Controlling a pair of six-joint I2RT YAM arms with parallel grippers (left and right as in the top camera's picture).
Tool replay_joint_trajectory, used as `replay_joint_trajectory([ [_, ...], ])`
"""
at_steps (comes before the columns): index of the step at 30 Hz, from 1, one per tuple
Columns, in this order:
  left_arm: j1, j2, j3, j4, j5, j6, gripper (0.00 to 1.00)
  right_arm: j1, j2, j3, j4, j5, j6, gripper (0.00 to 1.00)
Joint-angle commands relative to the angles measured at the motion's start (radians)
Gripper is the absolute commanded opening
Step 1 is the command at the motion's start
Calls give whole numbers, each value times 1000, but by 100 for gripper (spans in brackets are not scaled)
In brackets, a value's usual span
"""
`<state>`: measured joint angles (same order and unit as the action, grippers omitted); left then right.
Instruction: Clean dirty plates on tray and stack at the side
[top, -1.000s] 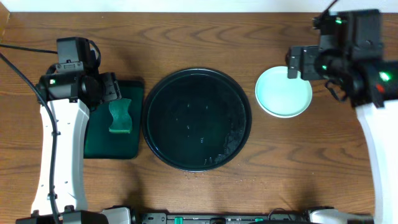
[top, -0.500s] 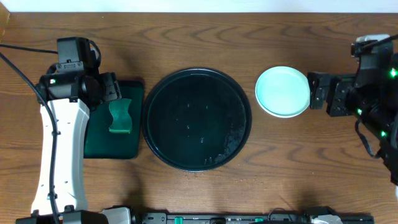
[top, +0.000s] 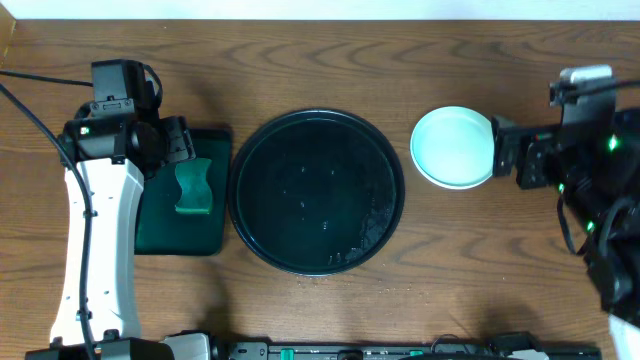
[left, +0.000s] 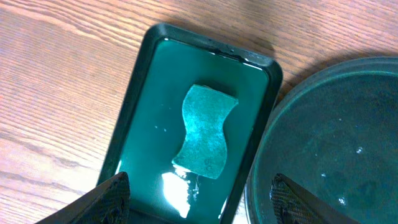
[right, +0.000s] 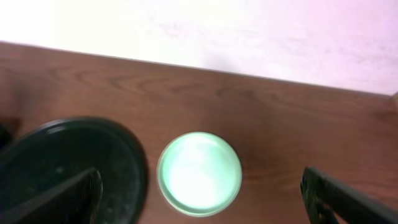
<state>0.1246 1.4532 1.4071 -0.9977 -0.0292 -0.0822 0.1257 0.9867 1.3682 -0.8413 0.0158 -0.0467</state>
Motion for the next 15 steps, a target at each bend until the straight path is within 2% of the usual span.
replay_joint_trajectory([
  [1,6,2,6,-4,-2,-13,72,-19,-160,-199,124,10,-90,99],
  [8,6,2,6,-4,-2,-13,72,-97,-451,-650,503,-35,-90,99],
  [12,6,2,6,-4,-2,-13,72,-122,-647,-1010,809,-158,-89,99],
  [15,6,2,6,-4,-2,-13,73,-122,-739,-1149,904,-163,-89,99],
])
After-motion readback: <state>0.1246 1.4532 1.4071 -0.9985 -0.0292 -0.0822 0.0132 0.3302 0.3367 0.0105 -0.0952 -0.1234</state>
